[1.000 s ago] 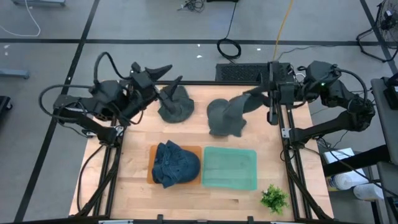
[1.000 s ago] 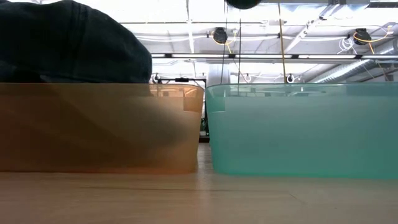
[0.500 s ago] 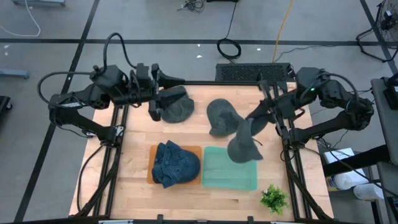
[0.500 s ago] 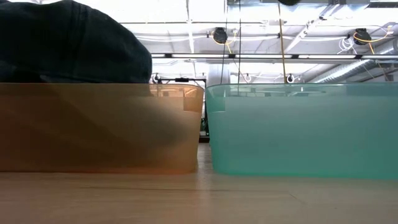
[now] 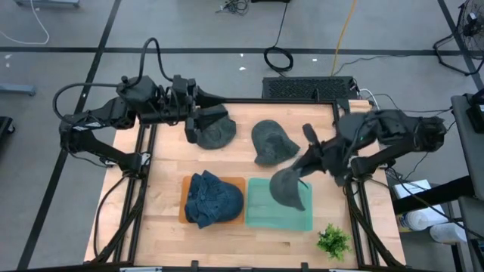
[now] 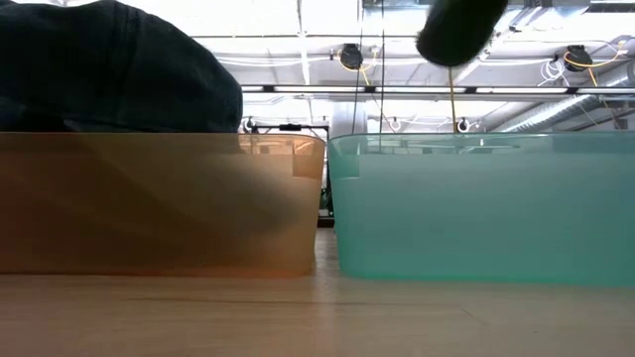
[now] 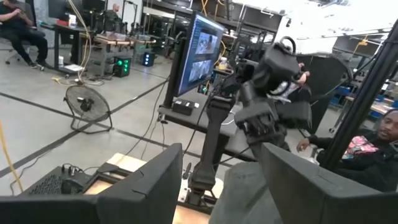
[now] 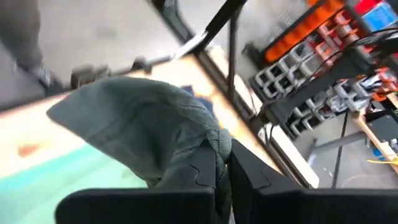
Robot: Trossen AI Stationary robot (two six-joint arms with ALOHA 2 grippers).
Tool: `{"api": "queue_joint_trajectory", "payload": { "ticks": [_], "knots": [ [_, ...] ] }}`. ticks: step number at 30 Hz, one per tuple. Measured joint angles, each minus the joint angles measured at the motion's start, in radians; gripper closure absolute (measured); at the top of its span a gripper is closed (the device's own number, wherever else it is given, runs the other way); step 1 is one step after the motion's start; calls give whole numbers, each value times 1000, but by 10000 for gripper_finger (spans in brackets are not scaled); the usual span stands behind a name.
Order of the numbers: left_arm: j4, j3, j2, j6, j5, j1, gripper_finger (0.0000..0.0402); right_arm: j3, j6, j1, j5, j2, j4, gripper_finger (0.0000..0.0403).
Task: Pick & Place hat
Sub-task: Put the top left gray cap into the blue green bin
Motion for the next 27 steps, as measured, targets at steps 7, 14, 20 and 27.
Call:
{"api": "queue_joint_trajectory", "payload": {
  "ticks": [7,14,20,27],
  "knots": [
    [0,0,0,-9,1,0,178,0,-119,91,158,78,-91,400],
    [-22,0,0,-17,1,0,178,-62,-217,139,222,128,-90,400],
    [-29,0,0,-22,8,0,178,-208,-262,170,221,132,72,400],
    [-52,0,0,-45,10,28,178,-294,-326,210,161,151,295,400]
  ]
}}
